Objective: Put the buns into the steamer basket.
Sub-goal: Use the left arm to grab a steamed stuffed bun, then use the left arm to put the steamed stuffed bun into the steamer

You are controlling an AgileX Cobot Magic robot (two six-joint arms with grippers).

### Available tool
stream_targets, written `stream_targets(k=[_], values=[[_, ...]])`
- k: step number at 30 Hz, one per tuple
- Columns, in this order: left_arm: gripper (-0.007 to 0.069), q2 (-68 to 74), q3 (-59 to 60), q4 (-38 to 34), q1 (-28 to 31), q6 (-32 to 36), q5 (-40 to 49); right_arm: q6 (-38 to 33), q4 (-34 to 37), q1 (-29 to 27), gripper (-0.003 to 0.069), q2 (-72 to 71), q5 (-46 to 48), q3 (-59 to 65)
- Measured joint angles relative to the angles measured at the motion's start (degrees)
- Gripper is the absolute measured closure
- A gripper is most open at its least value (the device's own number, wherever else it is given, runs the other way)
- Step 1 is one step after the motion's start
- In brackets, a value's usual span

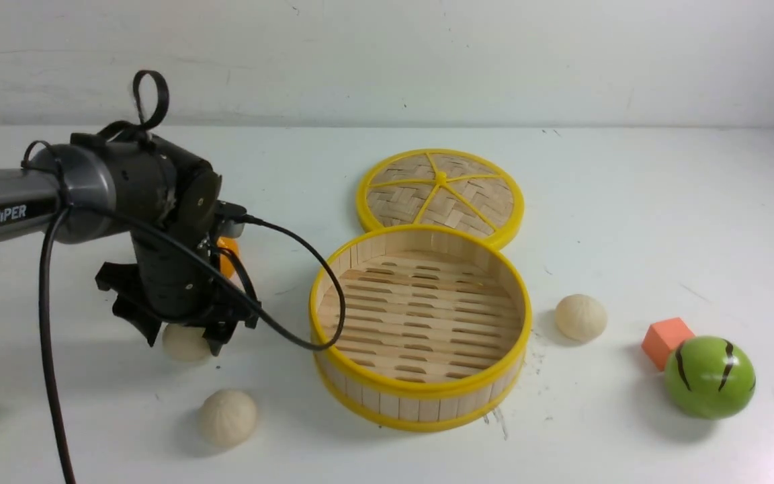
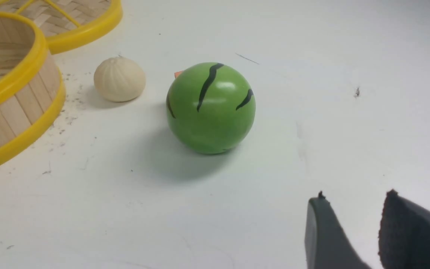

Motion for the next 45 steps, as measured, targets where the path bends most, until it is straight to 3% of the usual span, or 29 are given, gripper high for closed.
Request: stream_targets(k=[3, 4, 8, 15, 18, 23, 28, 33, 34, 35, 36, 38, 42, 45], values=[[0.0244, 0.1, -0.1, -0.1, 0.0, 0.0, -0.1, 0.0, 0.0, 0.0, 0.0428, 0.0, 0.0, 0.0], [0.0393, 0.0, -1.2, -0.2, 0.0, 0.0, 0.8, 0.0, 0.0, 0.0, 0.0428, 0.0, 0.0, 0.0], [0.0615, -1.4, -6.3, -0.4, -0.9, 0.1, 5.7, 0.0, 0.0, 0.0, 0.0428, 0.0, 0.0, 0.0], [0.0624, -5.6, -20.7, -0.9, -9.3, 2.3, 12.1, 0.0, 0.0, 0.0, 0.0428, 0.0, 0.0, 0.0], [0.0624, -5.4, -27.1, -4.3, -15.6, 2.6, 11.2, 0.0, 0.0, 0.0, 0.0428, 0.0, 0.0, 0.0], [0.0624, -1.7, -29.3, -7.0, -20.5, 2.7, 7.3, 0.0, 0.0, 0.0, 0.0428, 0.0, 0.0, 0.0], [0.0581, 4.4, -29.3, -6.8, -20.9, 2.2, 7.1, 0.0, 0.0, 0.0, 0.0428, 0.0, 0.0, 0.0], [0.0438, 9.5, -29.3, -6.2, -19.7, -0.7, 7.1, 0.1, 0.0, 0.0, 0.0428, 0.0, 0.0, 0.0], [0.0357, 10.9, -29.3, -5.6, -19.3, -1.7, 7.1, 0.1, 0.0, 0.0, 0.0428, 0.0, 0.0, 0.0], [0.0357, 11.0, -29.3, -5.6, -19.3, -1.9, 7.1, 0.1, 0.0, 0.0, 0.0428, 0.0, 0.0, 0.0], [0.0275, 12.2, -29.3, -4.8, -19.2, -2.6, 7.1, 0.1, 0.0, 0.0, 0.0428, 0.0, 0.0, 0.0], [0.0202, 12.9, -29.3, -4.2, -19.2, -2.8, 7.1, 0.1, 0.0, 0.0, 0.0428, 0.0, 0.0, 0.0], [0.0096, 12.7, -31.4, -4.2, -19.2, -3.0, 9.3, 0.1, 0.0, 0.0, 0.0428, 0.0, 0.0, 0.0], [0.0073, 11.9, -34.8, -4.1, -19.2, -3.0, 13.1, 0.1, 0.0, 0.0, 0.0428, 0.0, 0.0, 0.0]])
